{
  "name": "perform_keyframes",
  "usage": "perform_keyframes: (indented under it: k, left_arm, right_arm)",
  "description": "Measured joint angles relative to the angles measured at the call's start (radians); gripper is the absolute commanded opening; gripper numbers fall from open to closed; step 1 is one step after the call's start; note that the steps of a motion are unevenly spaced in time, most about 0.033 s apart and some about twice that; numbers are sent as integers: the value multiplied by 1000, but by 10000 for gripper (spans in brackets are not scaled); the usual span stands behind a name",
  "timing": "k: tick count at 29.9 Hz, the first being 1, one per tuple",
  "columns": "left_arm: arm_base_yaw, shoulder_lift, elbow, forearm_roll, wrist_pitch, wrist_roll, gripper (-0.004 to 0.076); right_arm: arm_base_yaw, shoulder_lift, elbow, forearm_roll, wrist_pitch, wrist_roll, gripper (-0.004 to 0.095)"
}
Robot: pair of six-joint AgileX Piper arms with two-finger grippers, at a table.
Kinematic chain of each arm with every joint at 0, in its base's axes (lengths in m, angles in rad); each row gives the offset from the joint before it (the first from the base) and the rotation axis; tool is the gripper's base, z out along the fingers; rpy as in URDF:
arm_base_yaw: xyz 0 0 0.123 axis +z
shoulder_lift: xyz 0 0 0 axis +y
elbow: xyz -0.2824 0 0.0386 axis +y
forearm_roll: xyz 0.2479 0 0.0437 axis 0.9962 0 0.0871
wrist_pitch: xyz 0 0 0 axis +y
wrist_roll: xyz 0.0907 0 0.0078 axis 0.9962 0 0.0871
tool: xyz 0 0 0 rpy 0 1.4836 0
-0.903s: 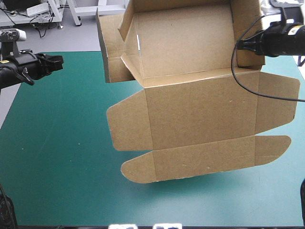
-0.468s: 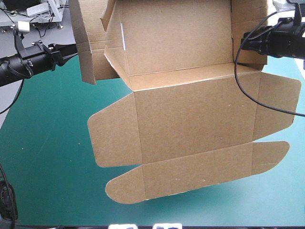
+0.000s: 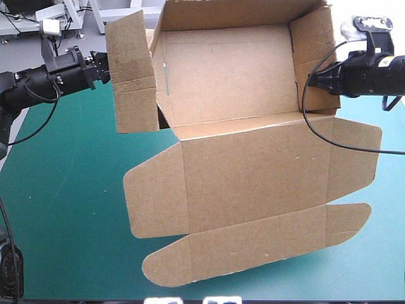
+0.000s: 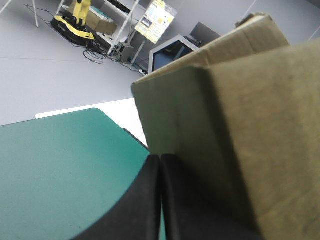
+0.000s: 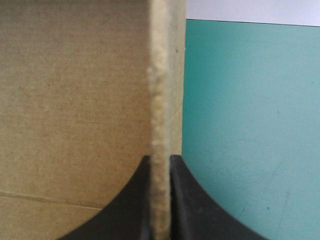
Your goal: Fold the box
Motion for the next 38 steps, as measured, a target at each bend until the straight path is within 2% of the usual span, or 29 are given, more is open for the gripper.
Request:
perform_keyframes:
  k: [13,17,21,24,38]
  left_arm:
    - [-105,0,-20,119,2,-42,6]
    - [-136,0,-39,156,2,-53,98]
    - [-164,0,-87,208,5,-83,232]
    - [-184,0,-114,216,8,-100,284]
    - [-230,0,-129,195,9,-143,288]
  right_arm:
    - [0,0,39,8,-8,-25,2]
    - [0,0,39,1,-10,-28,2]
    - [-1,0,40,-17,-12,-28,1]
    - [-1,0,40,-22,-15,-28,2]
    - [-1,1,40,-32,-44,-31,2]
